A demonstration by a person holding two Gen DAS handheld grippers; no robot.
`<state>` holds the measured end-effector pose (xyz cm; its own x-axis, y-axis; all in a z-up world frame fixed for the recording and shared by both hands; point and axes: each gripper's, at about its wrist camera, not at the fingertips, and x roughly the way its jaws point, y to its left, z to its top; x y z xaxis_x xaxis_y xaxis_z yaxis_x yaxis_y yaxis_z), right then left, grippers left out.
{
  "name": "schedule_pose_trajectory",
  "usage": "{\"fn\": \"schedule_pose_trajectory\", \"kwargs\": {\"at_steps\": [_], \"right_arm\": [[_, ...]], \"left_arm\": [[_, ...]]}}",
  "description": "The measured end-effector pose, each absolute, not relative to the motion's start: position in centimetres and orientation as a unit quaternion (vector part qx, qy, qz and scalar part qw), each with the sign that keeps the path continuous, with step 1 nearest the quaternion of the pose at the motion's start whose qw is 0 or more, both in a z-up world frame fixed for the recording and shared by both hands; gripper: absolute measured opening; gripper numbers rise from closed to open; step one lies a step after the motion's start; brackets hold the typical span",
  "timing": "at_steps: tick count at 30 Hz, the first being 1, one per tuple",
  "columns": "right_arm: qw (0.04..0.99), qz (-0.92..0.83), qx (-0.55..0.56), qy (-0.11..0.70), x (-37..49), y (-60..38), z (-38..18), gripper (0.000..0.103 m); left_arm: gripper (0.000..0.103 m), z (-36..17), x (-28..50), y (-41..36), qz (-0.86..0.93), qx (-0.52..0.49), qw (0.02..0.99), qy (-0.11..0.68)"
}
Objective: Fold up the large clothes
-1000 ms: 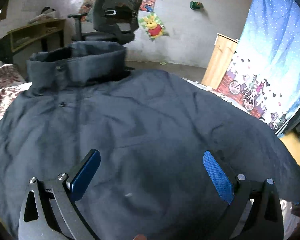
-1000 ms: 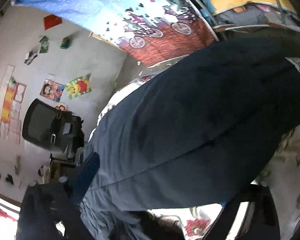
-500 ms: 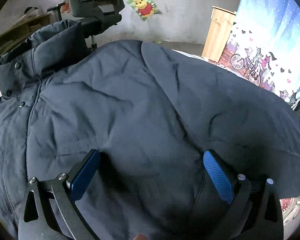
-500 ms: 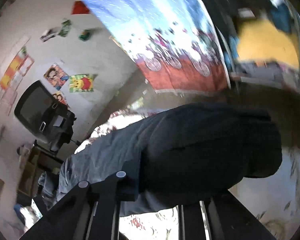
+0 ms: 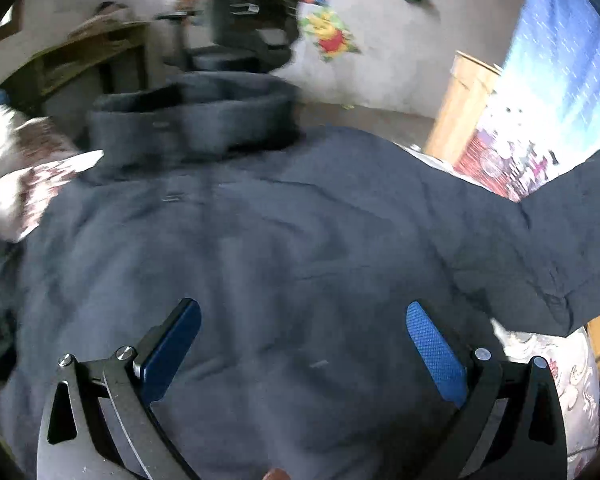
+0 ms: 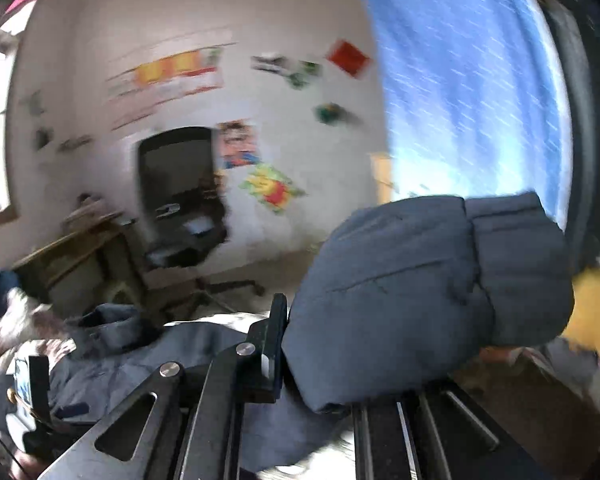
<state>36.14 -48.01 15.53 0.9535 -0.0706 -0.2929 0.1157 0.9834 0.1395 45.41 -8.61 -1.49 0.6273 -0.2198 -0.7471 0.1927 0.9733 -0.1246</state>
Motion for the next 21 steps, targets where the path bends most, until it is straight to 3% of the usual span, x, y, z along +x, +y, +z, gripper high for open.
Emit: {"fn": "schedule_pose_trajectory", "kwargs": {"at_steps": [9,21], "right_arm": [[0.977,0.124,-0.016,0.171,40.3,-33.3,13.8,0.011],[0.912,0.233,-0.157,0.298,43.6,-21.4,3.0,0.012]], "left_arm": [[0.101,1.3,40.8,3.7,-0.035,-0.072,0.907,0.413],[0.101,0.9,36.5,11.2,-0.045,-0.156,0.896,0.413]]}}
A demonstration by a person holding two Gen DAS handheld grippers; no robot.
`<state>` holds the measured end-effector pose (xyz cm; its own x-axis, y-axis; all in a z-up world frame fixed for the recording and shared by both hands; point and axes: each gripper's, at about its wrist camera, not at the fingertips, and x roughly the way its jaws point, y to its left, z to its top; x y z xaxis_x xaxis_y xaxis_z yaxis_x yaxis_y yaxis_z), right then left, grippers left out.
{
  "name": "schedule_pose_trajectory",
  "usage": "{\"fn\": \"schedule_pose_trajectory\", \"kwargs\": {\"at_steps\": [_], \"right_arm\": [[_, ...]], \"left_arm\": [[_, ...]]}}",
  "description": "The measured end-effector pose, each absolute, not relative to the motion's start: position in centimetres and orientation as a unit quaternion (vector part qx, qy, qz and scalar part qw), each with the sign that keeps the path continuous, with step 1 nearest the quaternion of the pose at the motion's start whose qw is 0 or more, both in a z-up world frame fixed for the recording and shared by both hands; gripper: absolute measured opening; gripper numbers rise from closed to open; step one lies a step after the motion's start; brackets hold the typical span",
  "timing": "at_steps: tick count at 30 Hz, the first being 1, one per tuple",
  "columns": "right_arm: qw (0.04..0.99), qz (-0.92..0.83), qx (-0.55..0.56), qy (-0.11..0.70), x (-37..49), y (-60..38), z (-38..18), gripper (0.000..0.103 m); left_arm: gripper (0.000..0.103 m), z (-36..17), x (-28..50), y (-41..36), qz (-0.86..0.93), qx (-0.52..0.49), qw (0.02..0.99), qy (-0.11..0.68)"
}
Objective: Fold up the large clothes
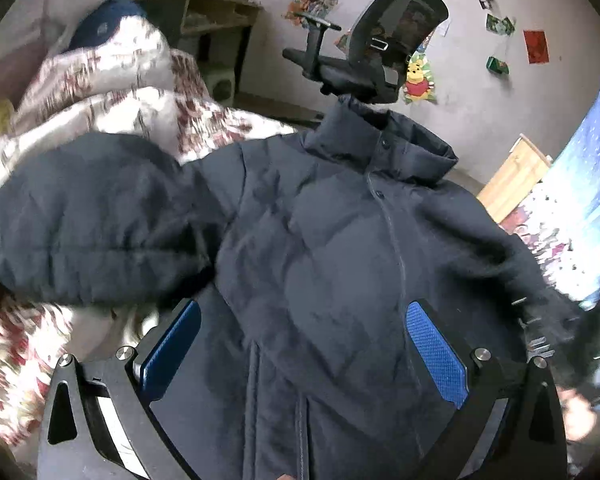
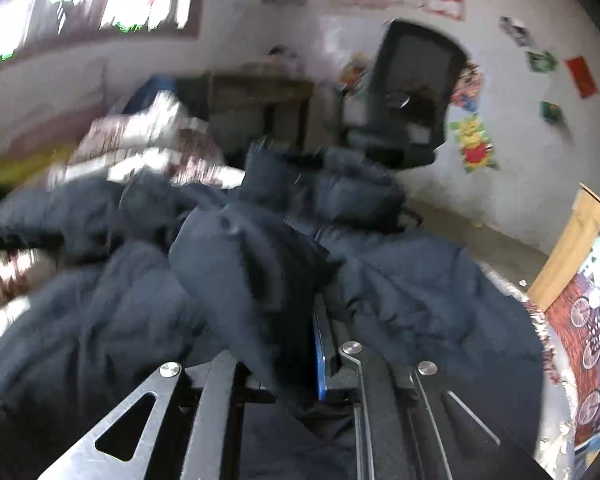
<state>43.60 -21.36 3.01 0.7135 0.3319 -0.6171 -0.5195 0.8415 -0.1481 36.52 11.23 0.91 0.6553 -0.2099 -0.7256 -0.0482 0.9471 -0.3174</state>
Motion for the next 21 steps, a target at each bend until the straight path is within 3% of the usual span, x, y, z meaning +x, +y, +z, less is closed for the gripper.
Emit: {"fn": "schedule_pose_trajectory", "kwargs": {"at_steps": [4,6,7,8,10,21], "right_arm": [[0.876,0.245,-0.194,0.368,44.8,-19.7,-1.4,0.016],[0.866,0.251,-0.193,0.388,44.4,-20.4,-2.6,0.027],[0.862,0.256,-0.184,0.397,44.2,-20.8,-2.8,0.040],[0.857,0.265,-0.172,0.408,44.1,-21.3,-3.0,0.059],[0.850,0.287,-0.146,0.416,43.4,-22.1,-3.0,0.073],[0.871,0.287,-0.126,0.380,38.9,-27.1,-1.2,0.080]], "left_arm": [[0.101,-0.6,36.7,11.3,-0.092,-0.199,0.874,0.433],[0.101,-1.2,37.0,10.6,-0.122,-0.210,0.863,0.443],[0.101,-1.4,37.2,10.4,-0.132,-0.212,0.859,0.446],[0.101,-1.7,37.5,9.8,-0.141,-0.211,0.856,0.451],[0.101,-2.3,38.1,8.7,-0.152,-0.207,0.850,0.460],[0.101,-4.9,42.4,6.0,-0.145,-0.245,0.842,0.459]]}}
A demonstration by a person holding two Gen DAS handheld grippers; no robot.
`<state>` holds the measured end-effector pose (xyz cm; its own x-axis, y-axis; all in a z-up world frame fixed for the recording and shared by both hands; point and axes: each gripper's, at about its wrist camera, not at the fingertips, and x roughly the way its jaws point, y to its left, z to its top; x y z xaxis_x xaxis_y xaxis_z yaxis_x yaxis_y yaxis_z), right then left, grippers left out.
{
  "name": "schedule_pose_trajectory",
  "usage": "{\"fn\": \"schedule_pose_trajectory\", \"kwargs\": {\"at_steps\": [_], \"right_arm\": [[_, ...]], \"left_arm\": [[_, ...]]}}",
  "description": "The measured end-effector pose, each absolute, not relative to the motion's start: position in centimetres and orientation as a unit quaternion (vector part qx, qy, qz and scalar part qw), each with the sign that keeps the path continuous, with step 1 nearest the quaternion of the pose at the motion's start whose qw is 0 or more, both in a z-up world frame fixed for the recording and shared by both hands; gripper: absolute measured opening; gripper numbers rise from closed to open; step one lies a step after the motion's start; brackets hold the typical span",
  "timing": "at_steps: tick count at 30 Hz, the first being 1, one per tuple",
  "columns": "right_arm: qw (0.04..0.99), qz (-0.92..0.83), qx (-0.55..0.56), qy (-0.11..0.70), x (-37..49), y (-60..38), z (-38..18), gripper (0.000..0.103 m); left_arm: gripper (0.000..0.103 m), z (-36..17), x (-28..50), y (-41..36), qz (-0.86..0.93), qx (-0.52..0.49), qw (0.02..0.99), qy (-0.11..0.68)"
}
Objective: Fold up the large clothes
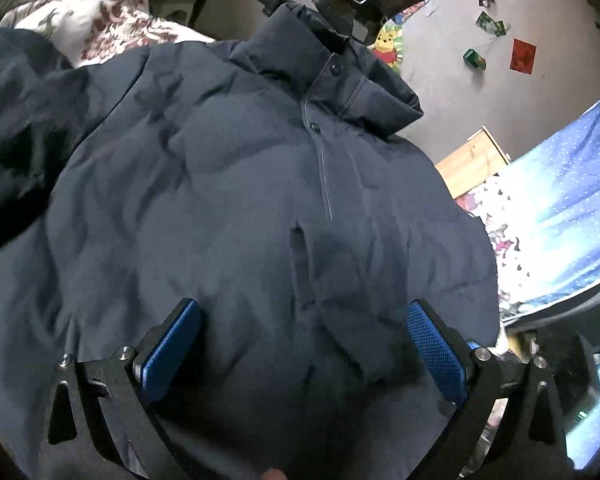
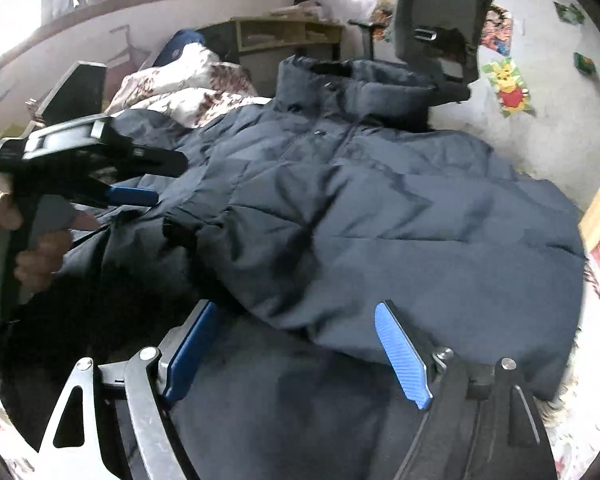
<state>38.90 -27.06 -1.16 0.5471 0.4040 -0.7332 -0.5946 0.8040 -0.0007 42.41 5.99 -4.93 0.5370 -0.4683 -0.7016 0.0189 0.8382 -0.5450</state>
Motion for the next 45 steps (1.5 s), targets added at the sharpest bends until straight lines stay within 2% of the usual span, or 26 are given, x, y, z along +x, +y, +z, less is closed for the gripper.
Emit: {"fn": "schedule_pose_trajectory", "kwargs": {"at_steps": [4,6,8,9,11,12,13,14,21,28,37,45], "right_arm": [[0.882,0.267,-0.131,0.366,38.4,-28.8,-0.6,0.081],[0.888,0.253,-0.129,0.361,38.3,-29.7,-0.5,0.081],[0.894,0.242,-0.120,0.358,38.4,-30.6,-0.4,0.082],[0.898,0.233,-0.114,0.355,38.4,-31.0,-0.3,0.082],[0.905,0.221,-0.099,0.349,38.6,-31.8,-0.1,0.082],[0.909,0.220,-0.085,0.344,38.7,-32.3,0.0,0.082],[0.913,0.219,-0.068,0.338,38.8,-32.8,0.3,0.083],[0.917,0.217,-0.049,0.332,39.0,-33.3,0.6,0.085],[0.931,0.183,-0.015,0.316,40.3,-34.2,1.9,0.088],[0.933,0.181,-0.022,0.311,42.4,-32.3,2.3,0.088],[0.922,0.194,-0.070,0.327,45.7,-26.9,0.6,0.088],[0.900,0.165,-0.117,0.385,48.6,-23.8,-3.4,0.088]], "left_arm": [[0.098,-5.2,44.0,4.3,-0.122,-0.198,0.857,0.459],[0.080,-5.1,44.5,3.7,-0.118,-0.188,0.862,0.455],[0.049,-5.3,44.8,3.2,-0.113,-0.182,0.863,0.457],[0.043,-5.2,45.0,3.1,-0.111,-0.181,0.864,0.456],[0.022,-5.0,45.0,2.9,-0.105,-0.179,0.868,0.451],[0.018,-4.8,45.0,2.9,-0.105,-0.177,0.871,0.447],[0.009,-4.6,45.1,2.7,-0.106,-0.175,0.873,0.443],[0.005,-4.2,44.9,2.7,-0.108,-0.172,0.877,0.434],[0.003,-0.5,42.8,2.9,-0.102,-0.096,0.923,0.359],[0.003,0.7,41.6,6.3,-0.051,-0.066,0.934,0.346],[0.003,-2.1,41.6,11.6,0.007,-0.070,0.921,0.382],[0.003,-5.4,42.5,13.1,0.028,-0.081,0.896,0.437]]}}
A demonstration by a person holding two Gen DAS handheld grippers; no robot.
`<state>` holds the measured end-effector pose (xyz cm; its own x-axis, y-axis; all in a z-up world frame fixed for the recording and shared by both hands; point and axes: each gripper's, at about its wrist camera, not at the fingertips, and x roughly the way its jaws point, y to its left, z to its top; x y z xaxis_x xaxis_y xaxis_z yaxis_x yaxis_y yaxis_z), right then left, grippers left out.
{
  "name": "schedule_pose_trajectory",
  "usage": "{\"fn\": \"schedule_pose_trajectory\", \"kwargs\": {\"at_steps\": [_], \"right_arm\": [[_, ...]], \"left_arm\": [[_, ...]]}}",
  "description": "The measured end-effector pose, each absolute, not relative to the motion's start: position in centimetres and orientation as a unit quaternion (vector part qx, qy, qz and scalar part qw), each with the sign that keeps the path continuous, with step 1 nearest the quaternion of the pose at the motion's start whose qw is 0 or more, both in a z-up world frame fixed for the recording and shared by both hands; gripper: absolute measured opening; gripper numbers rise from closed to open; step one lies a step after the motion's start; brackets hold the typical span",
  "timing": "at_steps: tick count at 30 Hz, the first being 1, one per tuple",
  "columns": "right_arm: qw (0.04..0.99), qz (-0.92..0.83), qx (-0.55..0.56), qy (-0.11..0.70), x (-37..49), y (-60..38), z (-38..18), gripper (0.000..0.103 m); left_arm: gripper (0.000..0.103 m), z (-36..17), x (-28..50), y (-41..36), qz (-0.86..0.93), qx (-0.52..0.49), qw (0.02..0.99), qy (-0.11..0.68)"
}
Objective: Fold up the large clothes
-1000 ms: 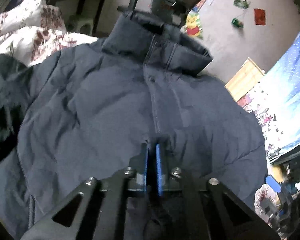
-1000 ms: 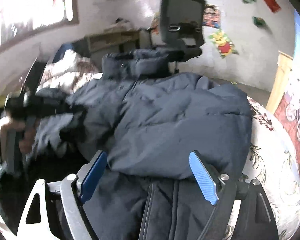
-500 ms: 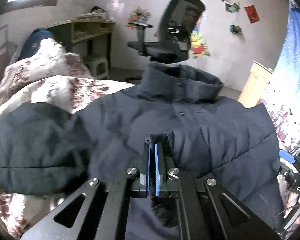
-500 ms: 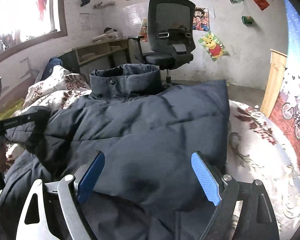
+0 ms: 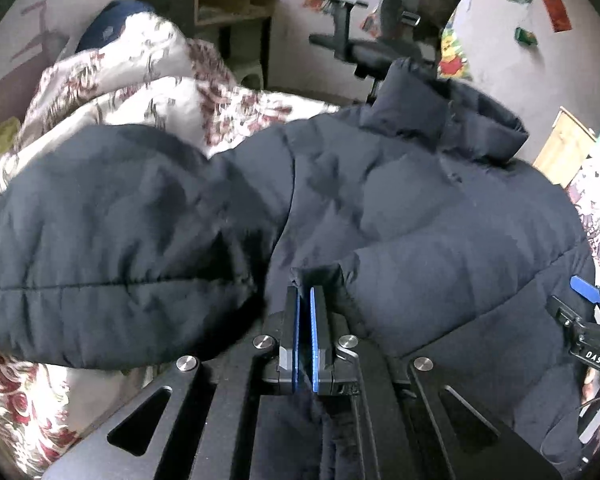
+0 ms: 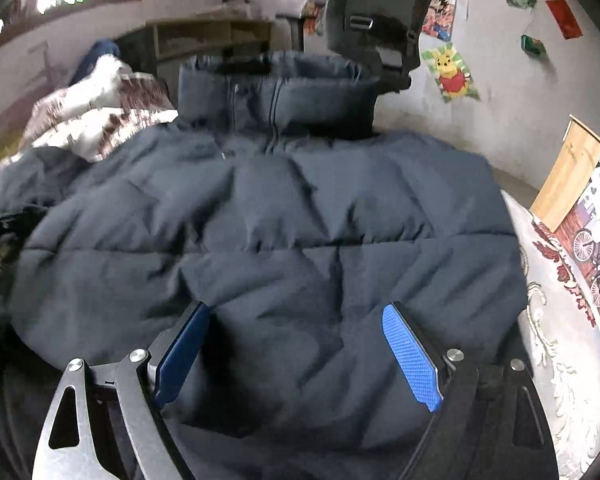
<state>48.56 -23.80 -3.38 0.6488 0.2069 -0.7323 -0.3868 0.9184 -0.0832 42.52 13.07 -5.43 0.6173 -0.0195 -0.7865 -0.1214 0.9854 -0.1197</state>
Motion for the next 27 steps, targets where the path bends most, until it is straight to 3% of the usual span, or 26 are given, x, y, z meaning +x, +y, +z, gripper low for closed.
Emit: {"fn": "schedule_pose_trajectory", "kwargs": {"at_steps": [9,12,14,16,27], "right_arm": [[0.902,0.157,-0.098,0.391,48.5,-24.2,-3.9,0.091],[0.907,0.181,-0.047,0.376,47.8,-24.5,-2.7,0.092],[0.913,0.196,-0.030,0.357,47.1,-24.0,-1.8,0.097],[0.915,0.210,-0.029,0.343,46.6,-22.9,-1.0,0.098],[0.886,0.315,-0.090,0.330,43.7,-13.0,-0.3,0.099]], "left_arm": [[0.010,-5.1,41.5,15.3,0.015,-0.144,0.886,0.441],[0.030,-4.3,40.0,15.9,0.015,-0.153,0.887,0.435],[0.054,-3.4,38.8,16.4,0.016,-0.163,0.894,0.417],[0.063,-2.6,37.5,17.1,0.018,-0.177,0.899,0.400],[0.064,2.5,30.3,27.5,0.171,-0.240,0.886,0.357]]}}
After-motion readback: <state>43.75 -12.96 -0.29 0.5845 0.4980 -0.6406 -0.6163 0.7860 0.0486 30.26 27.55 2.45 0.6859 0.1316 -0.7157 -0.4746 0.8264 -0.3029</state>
